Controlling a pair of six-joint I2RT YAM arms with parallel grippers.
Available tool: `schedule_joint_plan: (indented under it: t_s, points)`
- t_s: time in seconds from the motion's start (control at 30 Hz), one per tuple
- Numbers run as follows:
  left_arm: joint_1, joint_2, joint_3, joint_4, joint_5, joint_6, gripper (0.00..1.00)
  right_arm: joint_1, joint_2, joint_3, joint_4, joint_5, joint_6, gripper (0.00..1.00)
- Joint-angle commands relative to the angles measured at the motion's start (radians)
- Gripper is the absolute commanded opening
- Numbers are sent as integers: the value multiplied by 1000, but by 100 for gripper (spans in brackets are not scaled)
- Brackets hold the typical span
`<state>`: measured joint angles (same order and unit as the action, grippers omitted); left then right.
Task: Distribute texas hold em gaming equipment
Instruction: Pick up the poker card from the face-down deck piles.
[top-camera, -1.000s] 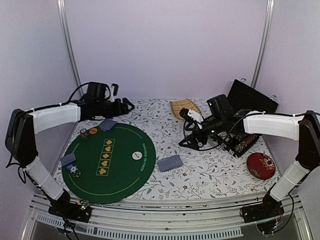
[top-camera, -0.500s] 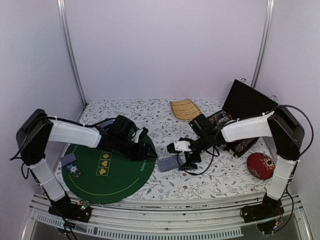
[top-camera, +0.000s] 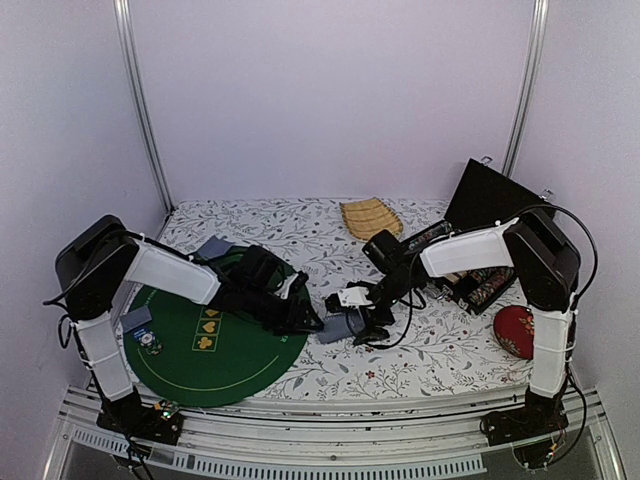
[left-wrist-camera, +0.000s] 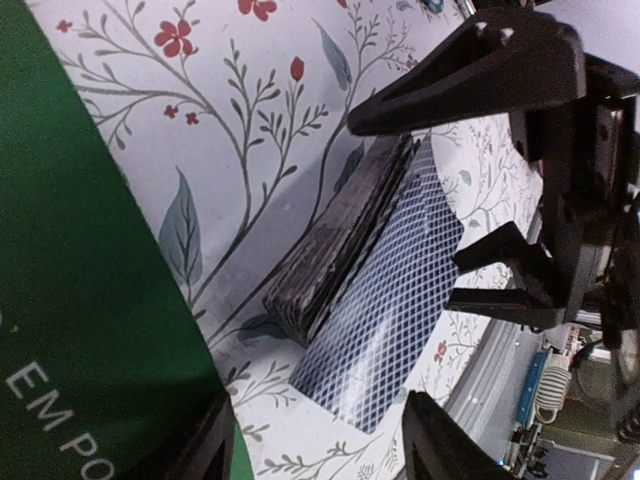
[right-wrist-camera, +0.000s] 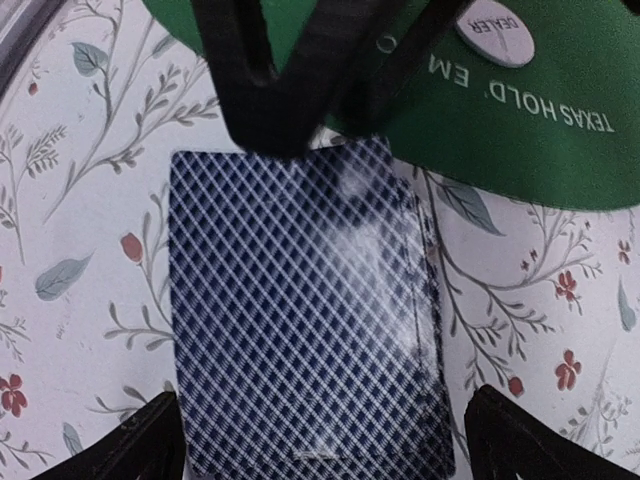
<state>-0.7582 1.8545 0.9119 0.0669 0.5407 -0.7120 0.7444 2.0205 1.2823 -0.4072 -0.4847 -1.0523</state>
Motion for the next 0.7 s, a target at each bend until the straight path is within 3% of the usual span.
schedule_joint_plan:
  t_s: [0.0, 0.17, 0.3, 0.43, 0.67]
  points:
    - [-8, 44, 2, 52, 33, -14, 57, -1, 64, 44, -78, -21, -17, 100]
    - [-7, 75, 7, 88, 62, -23, 45, 0, 86, 50, -95, -16, -10, 84]
    - [-6, 78, 2, 97, 61, -25, 23, 1, 90, 46, -93, -5, 6, 76]
    - [-3, 74, 2, 91, 69, -25, 3, 4, 81, 35, -67, 21, 29, 76]
    - [12, -16, -55, 54, 45, 3, 0, 2, 26, -26, -12, 83, 17, 77]
